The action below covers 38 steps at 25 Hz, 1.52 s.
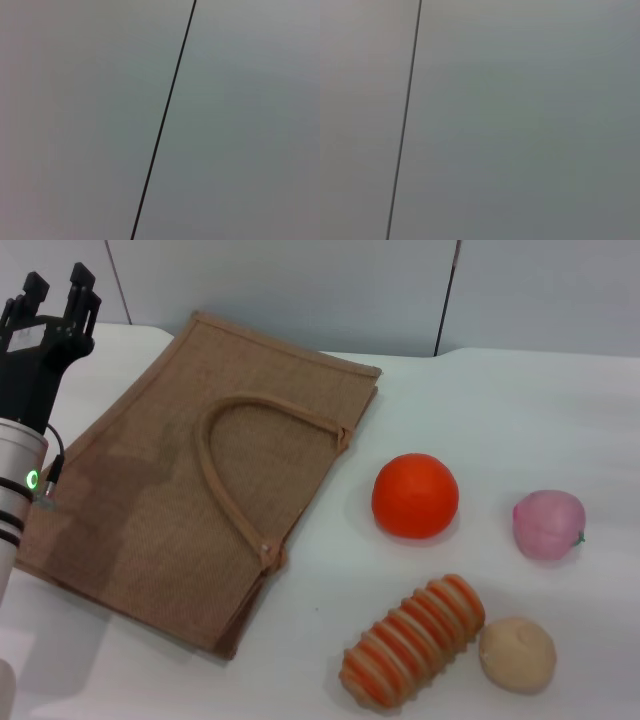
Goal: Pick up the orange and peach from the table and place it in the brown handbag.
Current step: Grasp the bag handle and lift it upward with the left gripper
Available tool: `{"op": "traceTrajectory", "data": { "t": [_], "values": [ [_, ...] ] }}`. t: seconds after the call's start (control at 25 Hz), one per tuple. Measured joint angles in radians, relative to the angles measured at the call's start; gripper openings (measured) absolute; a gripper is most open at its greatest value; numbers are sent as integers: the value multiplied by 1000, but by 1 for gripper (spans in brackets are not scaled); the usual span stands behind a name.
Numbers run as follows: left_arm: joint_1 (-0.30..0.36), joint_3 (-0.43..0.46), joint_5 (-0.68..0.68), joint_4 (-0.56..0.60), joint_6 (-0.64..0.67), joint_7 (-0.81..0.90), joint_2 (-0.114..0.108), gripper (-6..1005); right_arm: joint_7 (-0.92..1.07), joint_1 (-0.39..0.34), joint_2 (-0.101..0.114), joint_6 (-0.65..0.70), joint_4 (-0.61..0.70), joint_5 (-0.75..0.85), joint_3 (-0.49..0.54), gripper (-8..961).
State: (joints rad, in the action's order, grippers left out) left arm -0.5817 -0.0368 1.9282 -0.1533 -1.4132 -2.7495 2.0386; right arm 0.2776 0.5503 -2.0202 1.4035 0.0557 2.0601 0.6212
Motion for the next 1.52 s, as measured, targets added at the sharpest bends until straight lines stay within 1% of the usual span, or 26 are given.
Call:
{"op": "traceTrajectory", "data": {
  "t": [0.72, 0.92, 1.08, 1.28, 1.36, 1.4, 1.52],
  "values": [
    [-4, -2, -1, -2, 14, 14, -2, 601, 0, -1, 0, 1, -1, 0, 0, 760],
    [-16, -62, -28, 13, 40, 99, -8, 601, 0, -2, 0, 0, 4, 0, 0, 760],
    [-28, -127, -54, 84, 119, 298, -11, 601, 0, -3, 0, 0, 7, 0, 0, 760],
    [-34, -241, -143, 248, 227, 622, -11, 601, 0, -4, 0, -1, 11, 0, 0, 760],
    [-35, -274, -210, 319, 262, 756, -11, 601, 0, -4, 0, -1, 12, 0, 0, 761],
    [-35, -281, -228, 335, 269, 788, -11, 601, 0, -4, 0, -2, 12, 0, 0, 761],
    [-44, -323, -419, 472, 304, 1053, -12, 601, 0, -4, 0, -2, 12, 0, 0, 761]
  ]
}}
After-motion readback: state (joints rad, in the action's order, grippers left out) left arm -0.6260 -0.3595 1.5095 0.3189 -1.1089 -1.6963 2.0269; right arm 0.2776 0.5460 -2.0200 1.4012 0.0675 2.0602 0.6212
